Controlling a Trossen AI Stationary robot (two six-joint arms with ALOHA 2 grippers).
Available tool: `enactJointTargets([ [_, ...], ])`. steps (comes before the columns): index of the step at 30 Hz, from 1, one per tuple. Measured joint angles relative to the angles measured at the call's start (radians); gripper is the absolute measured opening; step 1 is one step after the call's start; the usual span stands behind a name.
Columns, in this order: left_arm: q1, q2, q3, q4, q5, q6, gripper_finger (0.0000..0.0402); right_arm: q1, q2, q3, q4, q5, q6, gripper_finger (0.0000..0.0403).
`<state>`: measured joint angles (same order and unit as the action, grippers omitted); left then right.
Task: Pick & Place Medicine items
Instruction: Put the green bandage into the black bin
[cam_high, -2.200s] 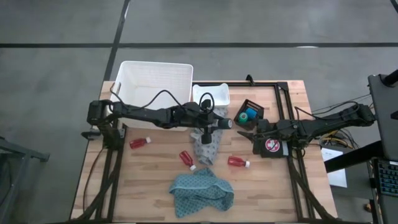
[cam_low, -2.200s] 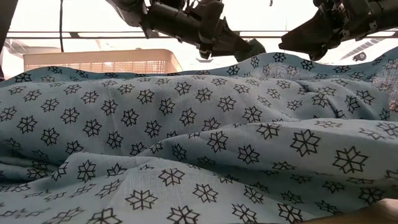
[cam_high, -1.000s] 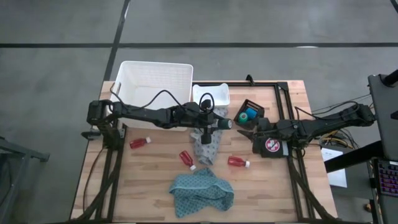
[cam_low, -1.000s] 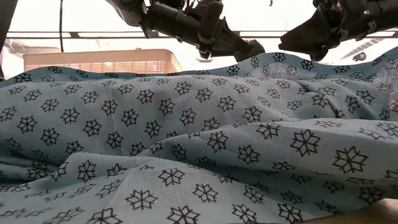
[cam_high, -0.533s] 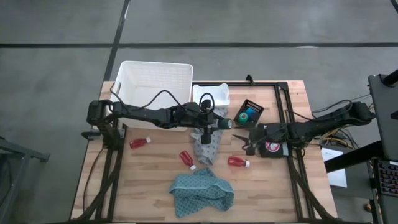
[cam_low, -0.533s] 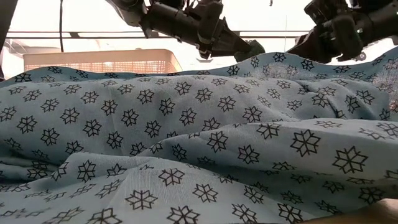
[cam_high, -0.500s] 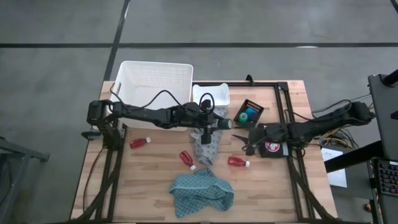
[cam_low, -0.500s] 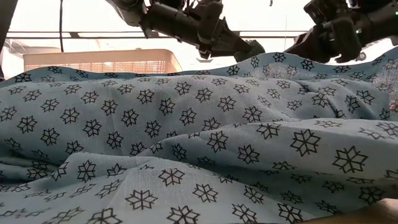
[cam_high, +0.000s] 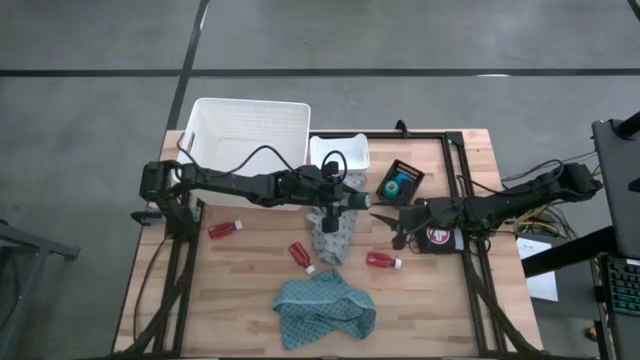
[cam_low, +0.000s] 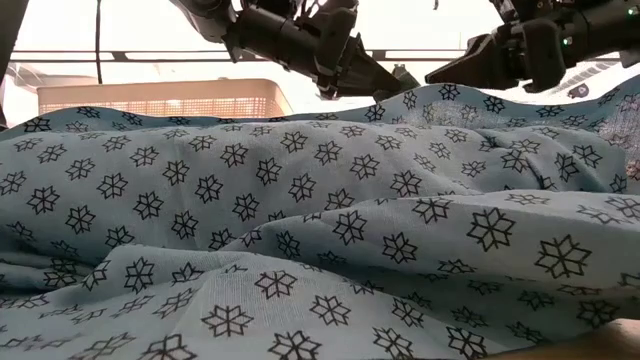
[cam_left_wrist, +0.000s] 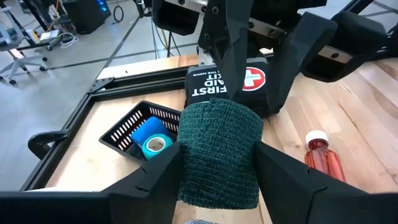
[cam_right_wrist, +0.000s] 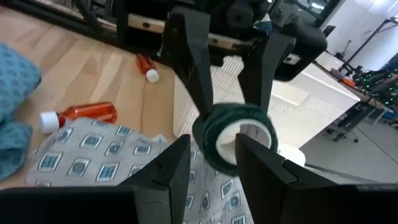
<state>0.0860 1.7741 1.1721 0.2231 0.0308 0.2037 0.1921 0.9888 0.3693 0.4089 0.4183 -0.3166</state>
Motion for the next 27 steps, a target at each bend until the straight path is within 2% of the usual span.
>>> enactJointTargets([
  [11,0.0,0.0,0.0,0.001,0.001,-0.002,0.0194,-0.001,0.091,0.022,0.0,0.005,-0.051,0.0123],
  [17,0.0,0.0,0.0,0.006,0.002,-0.005,0.0197,-0.001,0.107,0.053,0.001,0.053,-0.069,0.0111],
  [27,0.0,0.0,0.0,0.005,0.0,-0.005,0.0198,-0.001,0.106,0.068,-0.003,0.056,-0.065,0.0083],
])
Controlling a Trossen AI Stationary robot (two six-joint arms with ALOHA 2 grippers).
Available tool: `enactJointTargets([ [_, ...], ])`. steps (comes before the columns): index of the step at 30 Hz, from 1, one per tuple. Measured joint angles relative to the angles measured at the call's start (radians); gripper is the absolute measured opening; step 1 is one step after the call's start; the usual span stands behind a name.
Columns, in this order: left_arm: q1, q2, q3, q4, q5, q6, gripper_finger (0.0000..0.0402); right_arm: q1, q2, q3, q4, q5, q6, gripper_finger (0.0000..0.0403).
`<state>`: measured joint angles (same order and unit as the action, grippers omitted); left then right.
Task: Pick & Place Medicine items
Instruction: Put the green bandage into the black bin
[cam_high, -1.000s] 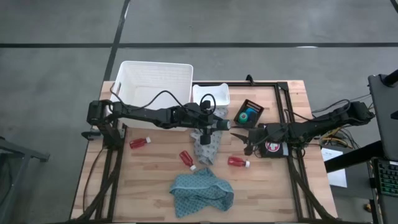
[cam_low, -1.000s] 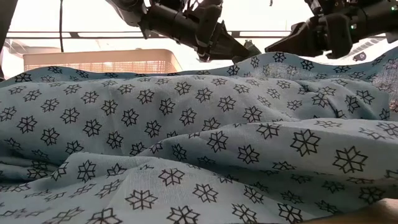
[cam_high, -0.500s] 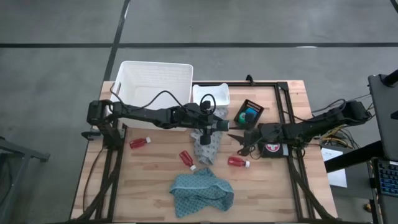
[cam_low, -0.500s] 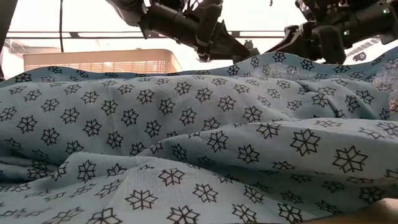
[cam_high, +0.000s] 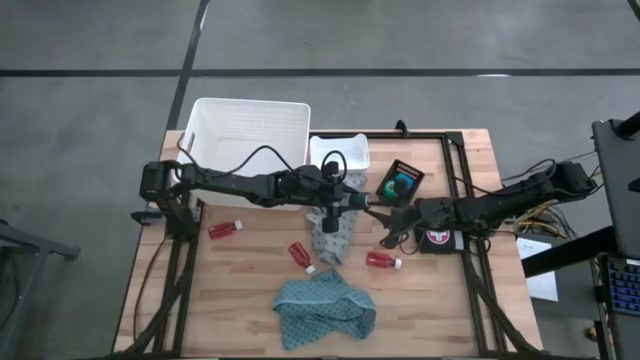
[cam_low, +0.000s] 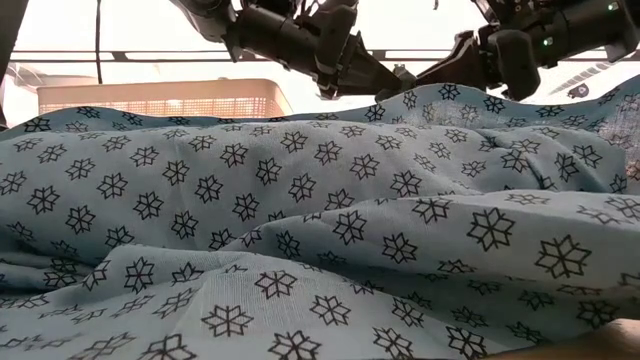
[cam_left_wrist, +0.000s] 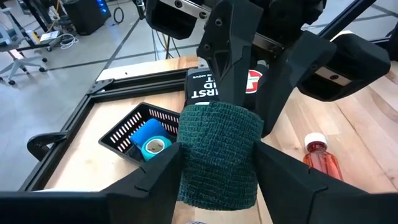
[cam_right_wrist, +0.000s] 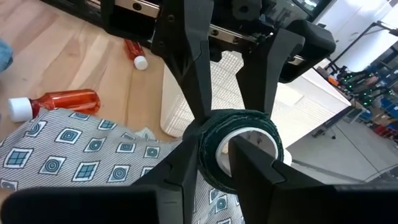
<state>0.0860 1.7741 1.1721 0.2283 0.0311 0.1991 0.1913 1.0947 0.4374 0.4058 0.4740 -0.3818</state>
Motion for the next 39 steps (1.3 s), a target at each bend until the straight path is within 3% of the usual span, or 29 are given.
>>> enactJointTargets([
  [19,0.0,0.0,0.0,0.0,0.0,0.007,0.0198,0.0,0.0,-0.003,-0.008,-0.003,-0.015,0.0017],
  [39,-0.002,0.0,0.0,0.0,0.0,-0.005,0.0198,0.0,0.0,-0.003,-0.007,-0.003,-0.018,0.0013],
])
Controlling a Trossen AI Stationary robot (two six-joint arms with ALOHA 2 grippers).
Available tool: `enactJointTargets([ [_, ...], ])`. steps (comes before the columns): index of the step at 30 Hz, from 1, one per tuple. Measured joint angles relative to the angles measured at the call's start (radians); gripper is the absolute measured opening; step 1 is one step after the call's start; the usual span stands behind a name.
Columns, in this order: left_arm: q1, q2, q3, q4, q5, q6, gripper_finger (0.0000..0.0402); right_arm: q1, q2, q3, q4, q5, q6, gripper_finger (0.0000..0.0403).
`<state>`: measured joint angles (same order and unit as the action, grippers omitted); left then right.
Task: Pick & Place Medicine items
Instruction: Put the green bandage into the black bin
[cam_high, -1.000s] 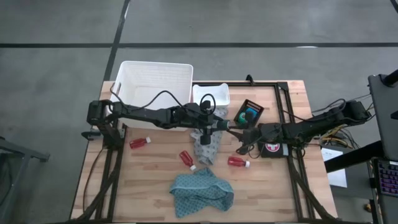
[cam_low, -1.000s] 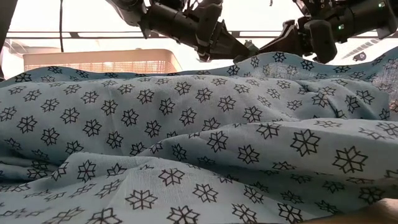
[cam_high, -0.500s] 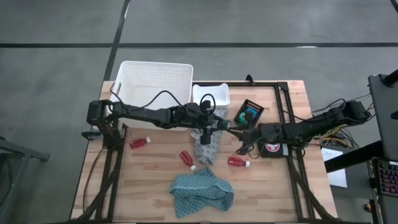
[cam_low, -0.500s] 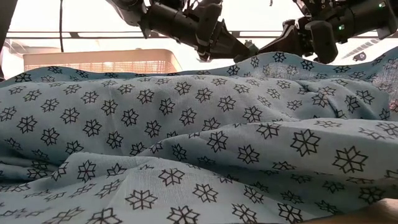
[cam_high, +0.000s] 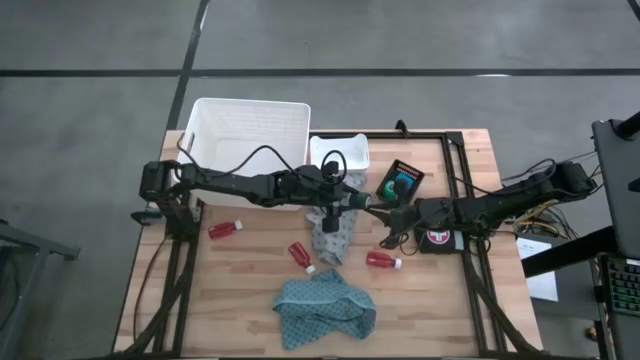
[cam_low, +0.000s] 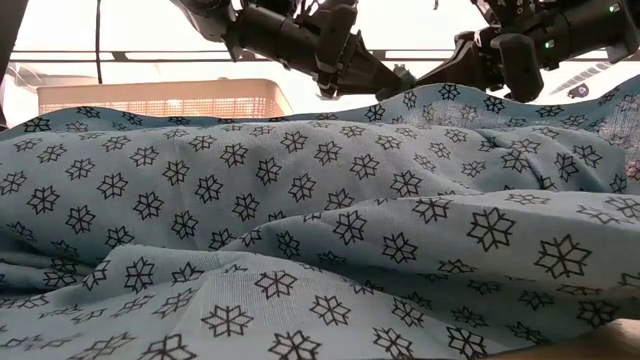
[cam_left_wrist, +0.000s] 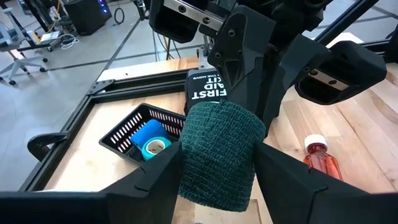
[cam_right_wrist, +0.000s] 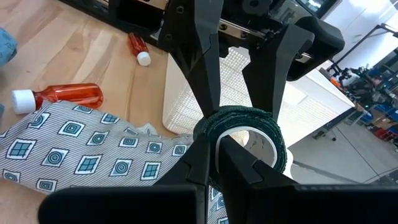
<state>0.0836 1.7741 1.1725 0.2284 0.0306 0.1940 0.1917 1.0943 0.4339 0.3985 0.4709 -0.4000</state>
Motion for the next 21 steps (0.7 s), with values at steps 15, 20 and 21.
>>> enactJointTargets([
  [15,-0.003,0.0,0.0,0.044,-0.012,-0.022,0.023,0.0,-0.002,0.0,0.001,0.004,-0.005,0.0013],
  [20,-0.003,0.0,0.0,0.048,-0.012,-0.023,0.0275,0.0,-0.002,0.0,0.001,0.003,-0.005,0.0013],
  [21,-0.003,0.0,0.0,0.048,-0.012,-0.023,0.0285,0.0,-0.002,0.0,0.001,0.003,-0.005,0.0013],
])
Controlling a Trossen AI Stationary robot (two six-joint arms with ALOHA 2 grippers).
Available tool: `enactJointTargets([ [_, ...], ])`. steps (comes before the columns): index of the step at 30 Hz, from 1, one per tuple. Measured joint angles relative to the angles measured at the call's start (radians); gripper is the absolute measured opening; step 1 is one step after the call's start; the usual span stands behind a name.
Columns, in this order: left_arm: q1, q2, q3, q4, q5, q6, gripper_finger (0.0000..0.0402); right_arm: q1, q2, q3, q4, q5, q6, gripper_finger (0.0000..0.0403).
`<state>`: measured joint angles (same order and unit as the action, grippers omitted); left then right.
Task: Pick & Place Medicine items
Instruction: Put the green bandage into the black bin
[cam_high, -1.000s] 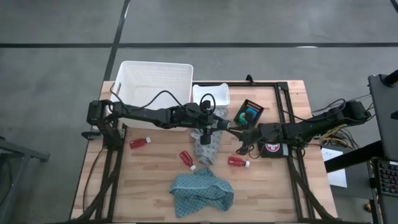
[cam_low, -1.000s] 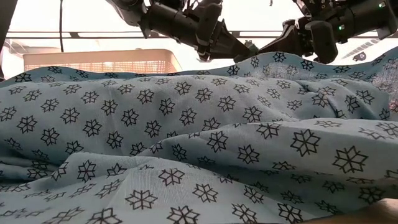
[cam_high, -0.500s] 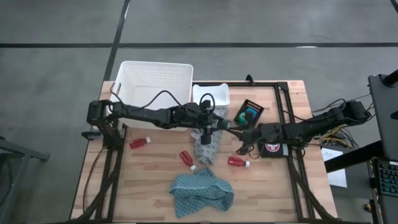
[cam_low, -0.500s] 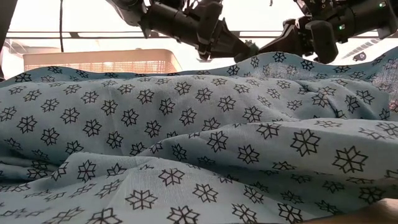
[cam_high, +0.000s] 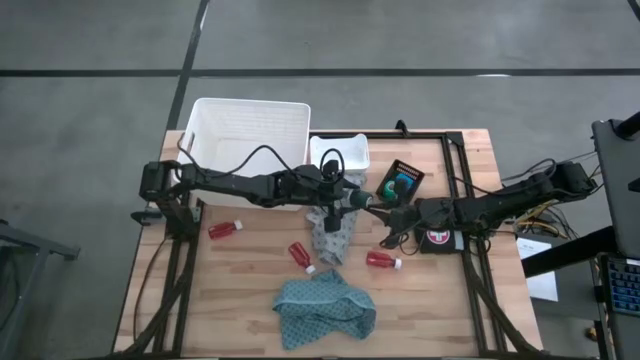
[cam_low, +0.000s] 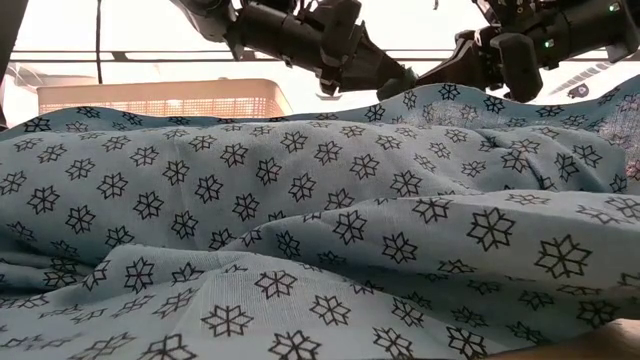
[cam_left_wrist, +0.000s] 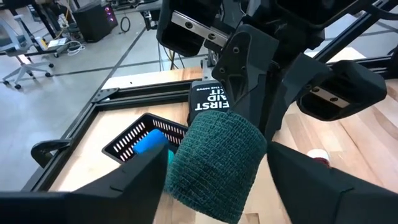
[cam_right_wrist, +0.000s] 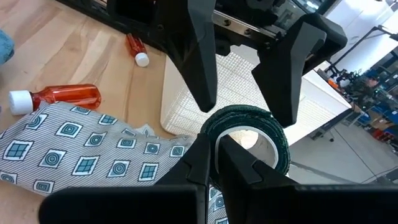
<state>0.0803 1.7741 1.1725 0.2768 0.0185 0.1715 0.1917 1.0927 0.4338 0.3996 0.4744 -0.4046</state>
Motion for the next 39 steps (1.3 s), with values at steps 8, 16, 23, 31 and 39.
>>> enactJointTargets([
  [8,-0.001,0.0,0.0,0.002,0.01,-0.039,0.0339,0.0,0.0,0.0,0.0,0.0,-0.014,0.0013],
  [16,0.0,-0.017,0.001,-0.001,0.009,-0.042,0.0347,0.0,-0.031,0.0,-0.037,0.149,0.068,0.0013],
  [23,0.002,-0.121,0.001,-0.147,-0.028,-0.041,0.0347,0.0,-0.135,0.0,-0.227,0.158,0.189,0.0013],
  [31,0.003,-0.238,0.001,-0.344,-0.116,-0.038,0.0347,-0.002,-0.276,0.031,-0.516,0.16,0.505,0.0013],
  [39,0.007,-0.29,0.0,-0.39,-0.3,0.061,0.0347,-0.009,-0.328,0.063,-0.731,0.162,0.789,0.0013],
])
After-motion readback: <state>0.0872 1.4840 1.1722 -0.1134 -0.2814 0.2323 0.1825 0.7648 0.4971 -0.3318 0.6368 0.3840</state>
